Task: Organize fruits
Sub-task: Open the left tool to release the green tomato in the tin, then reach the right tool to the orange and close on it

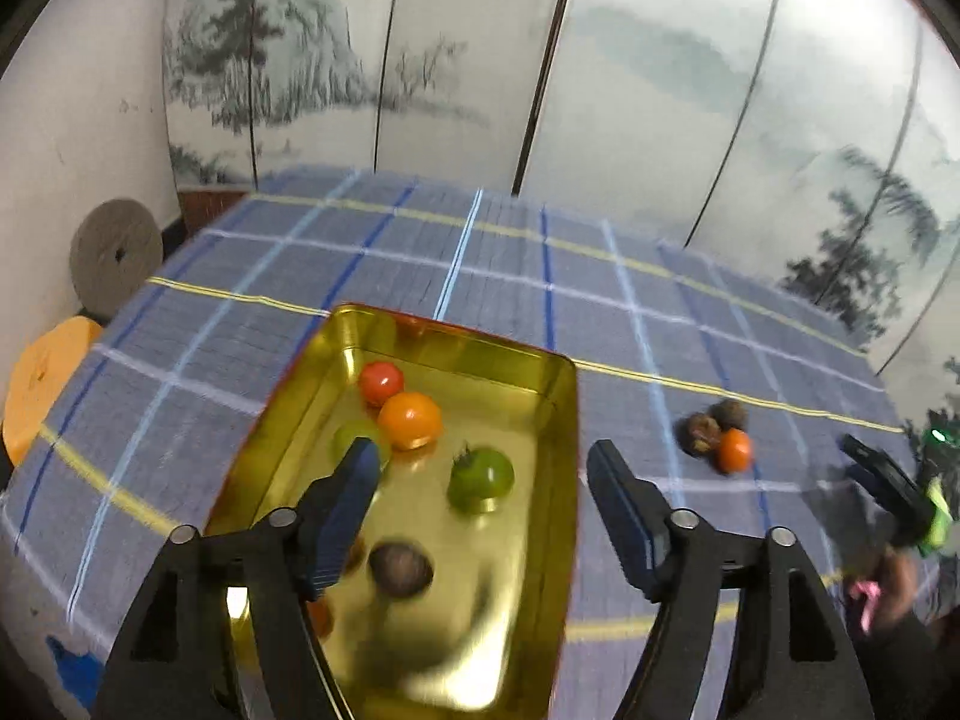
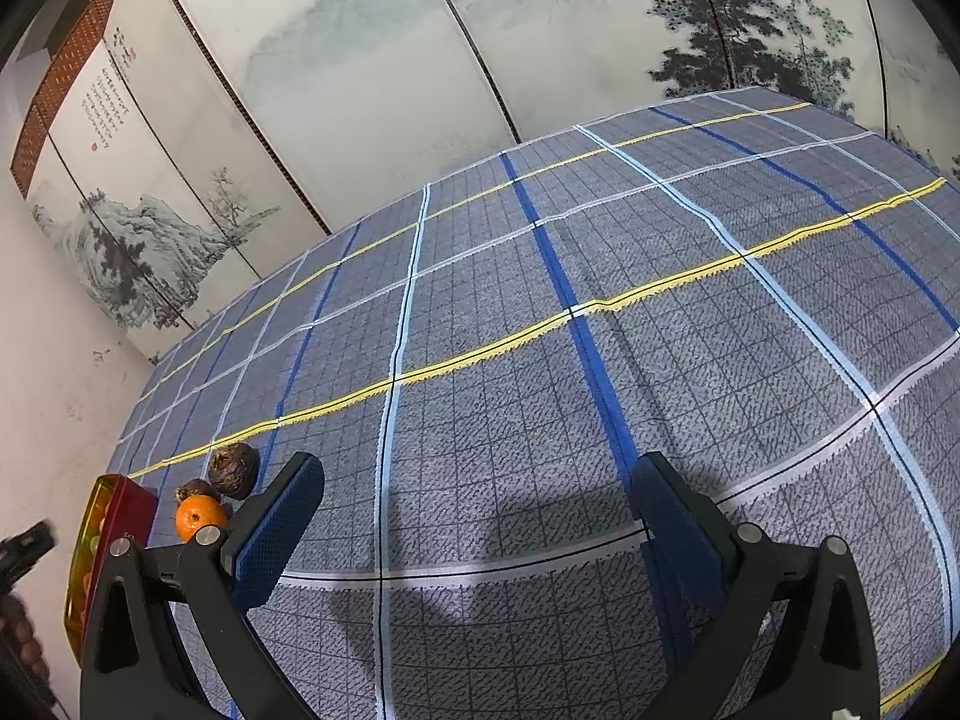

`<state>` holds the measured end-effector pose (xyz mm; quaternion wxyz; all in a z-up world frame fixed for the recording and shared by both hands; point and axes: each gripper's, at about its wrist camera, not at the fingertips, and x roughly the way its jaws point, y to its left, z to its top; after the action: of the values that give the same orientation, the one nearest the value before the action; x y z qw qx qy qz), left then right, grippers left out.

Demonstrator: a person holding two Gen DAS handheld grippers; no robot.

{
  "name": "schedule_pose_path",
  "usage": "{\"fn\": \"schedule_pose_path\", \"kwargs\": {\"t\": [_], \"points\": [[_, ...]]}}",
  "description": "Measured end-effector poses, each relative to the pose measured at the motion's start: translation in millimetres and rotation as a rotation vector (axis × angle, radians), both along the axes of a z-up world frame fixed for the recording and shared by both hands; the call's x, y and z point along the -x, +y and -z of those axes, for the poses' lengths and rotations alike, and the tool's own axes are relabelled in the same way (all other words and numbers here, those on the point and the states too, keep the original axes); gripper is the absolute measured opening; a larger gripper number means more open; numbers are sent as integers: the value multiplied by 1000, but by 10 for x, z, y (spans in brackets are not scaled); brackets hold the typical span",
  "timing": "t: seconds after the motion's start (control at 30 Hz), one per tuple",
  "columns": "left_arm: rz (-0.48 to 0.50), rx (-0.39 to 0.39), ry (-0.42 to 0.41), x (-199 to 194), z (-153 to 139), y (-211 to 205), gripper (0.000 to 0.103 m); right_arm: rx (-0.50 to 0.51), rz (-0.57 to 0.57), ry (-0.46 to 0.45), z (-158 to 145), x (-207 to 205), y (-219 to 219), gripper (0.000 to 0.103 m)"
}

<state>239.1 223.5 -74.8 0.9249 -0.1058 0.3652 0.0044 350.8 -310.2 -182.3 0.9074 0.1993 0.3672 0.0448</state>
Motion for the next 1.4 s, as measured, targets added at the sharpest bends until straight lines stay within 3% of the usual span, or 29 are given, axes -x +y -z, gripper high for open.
{"fn": "schedule_pose_path", "kwargs": {"t": [0.17,0.37,0.47,0.6,0.73,0.83,0.87,0.93,1.0,1.03,1.4], "points": [[-34,8,-89,987,56,50,85,1,3,8,13,-19,2,103],[-27,-48,-70,1798,458,-83,86,73,-25,54,22,-88,155,103],[-29,-24,-18,1998,694,-112,86,104,-93,43,-39,-40,410,103],[-44,47,51,2096,961,-141,86,201,-272,-8,-173,52,1101,103],[-19,42,46,2124,973,-242,86,317,-408,-22,-177,43,1780,102],[3,29,40,2162,969,-291,86,317,-439,0,-126,-40,1998,100],[4,28,44,2160,972,-285,86,306,-440,12,-104,-88,2043,96],[6,41,55,2160,998,-257,86,287,-442,35,-66,-179,2103,77],[3,43,65,2162,1022,-233,86,303,-438,65,-5,-233,2144,40],[0,46,62,2170,1021,-221,86,303,-443,78,22,-247,2152,35],[21,52,60,2138,1049,-290,86,360,-394,-12,-259,192,1972,33]]}}
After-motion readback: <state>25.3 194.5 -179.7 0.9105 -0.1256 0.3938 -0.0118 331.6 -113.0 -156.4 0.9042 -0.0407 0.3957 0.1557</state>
